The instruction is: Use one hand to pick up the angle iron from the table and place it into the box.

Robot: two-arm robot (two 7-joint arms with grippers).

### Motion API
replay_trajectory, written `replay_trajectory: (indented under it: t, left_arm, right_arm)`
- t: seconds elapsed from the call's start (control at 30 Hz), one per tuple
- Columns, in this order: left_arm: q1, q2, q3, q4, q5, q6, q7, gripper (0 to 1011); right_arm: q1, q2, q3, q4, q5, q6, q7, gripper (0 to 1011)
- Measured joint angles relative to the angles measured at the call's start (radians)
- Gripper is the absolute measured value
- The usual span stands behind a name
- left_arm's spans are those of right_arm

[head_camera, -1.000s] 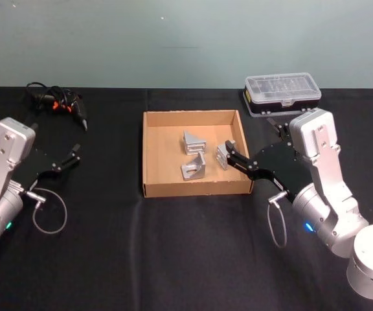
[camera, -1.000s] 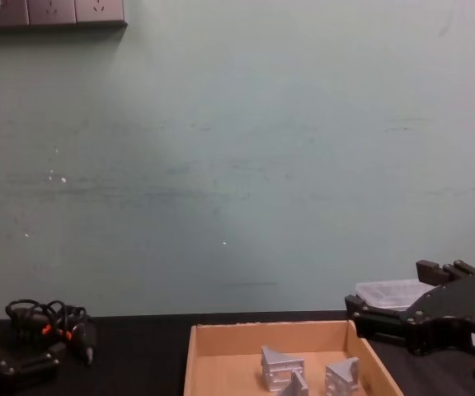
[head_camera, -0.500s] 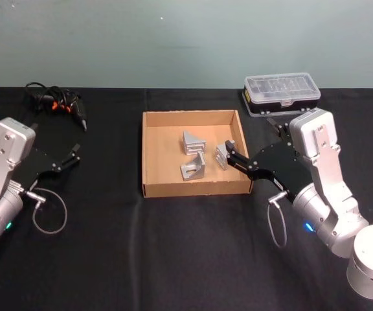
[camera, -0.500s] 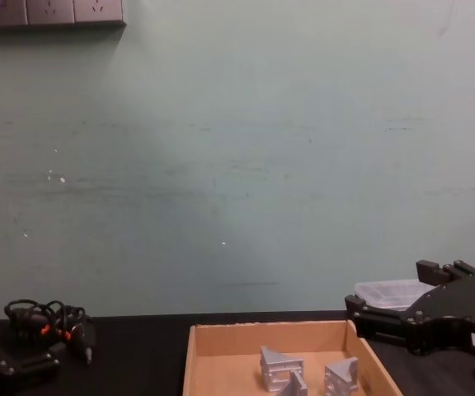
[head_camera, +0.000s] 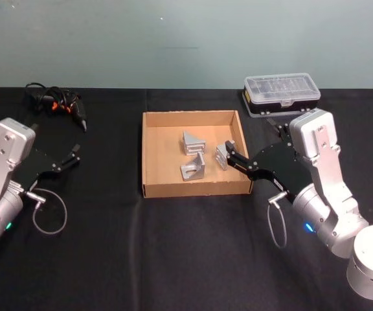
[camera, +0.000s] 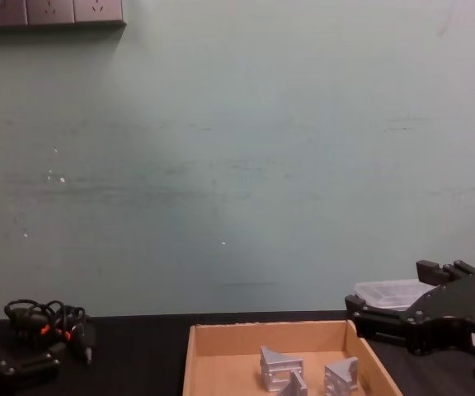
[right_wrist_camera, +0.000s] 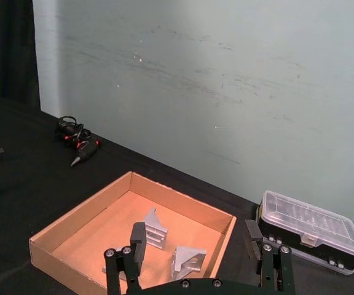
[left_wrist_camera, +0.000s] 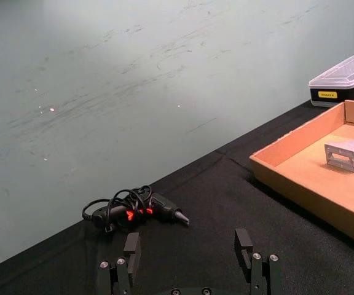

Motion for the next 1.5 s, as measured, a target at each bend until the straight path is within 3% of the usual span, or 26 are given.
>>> replay_trajectory:
  t: [1.5]
  left_arm:
    - [0.000,0.000,0.000,0.000,0.000,0.000,0.000,1004]
  right_arm:
    - [0.000,0.000,0.000,0.000,0.000,0.000,0.000,1003]
